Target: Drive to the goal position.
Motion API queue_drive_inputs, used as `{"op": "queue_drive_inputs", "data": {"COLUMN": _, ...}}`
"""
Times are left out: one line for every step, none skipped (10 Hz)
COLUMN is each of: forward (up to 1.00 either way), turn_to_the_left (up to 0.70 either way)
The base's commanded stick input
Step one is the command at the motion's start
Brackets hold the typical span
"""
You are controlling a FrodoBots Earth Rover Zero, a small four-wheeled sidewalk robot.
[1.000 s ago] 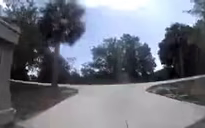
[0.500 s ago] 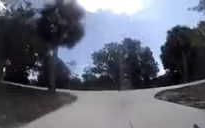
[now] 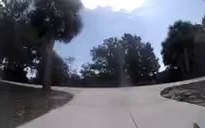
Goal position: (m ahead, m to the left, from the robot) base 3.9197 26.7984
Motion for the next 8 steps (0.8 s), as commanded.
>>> {"op": "queue_drive_inputs", "data": {"forward": 0.85, "turn_to_the_left": 0.00}}
{"op": "queue_drive_inputs", "data": {"forward": 0.85, "turn_to_the_left": 0.00}}
{"op": "queue_drive_inputs", "data": {"forward": 0.85, "turn_to_the_left": 0.00}}
{"op": "queue_drive_inputs", "data": {"forward": 0.85, "turn_to_the_left": 0.00}}
{"op": "queue_drive_inputs", "data": {"forward": 0.85, "turn_to_the_left": 0.00}}
{"op": "queue_drive_inputs", "data": {"forward": 0.85, "turn_to_the_left": 0.00}}
{"op": "queue_drive_inputs", "data": {"forward": 0.85, "turn_to_the_left": 0.00}}
{"op": "queue_drive_inputs", "data": {"forward": 0.85, "turn_to_the_left": 0.00}}
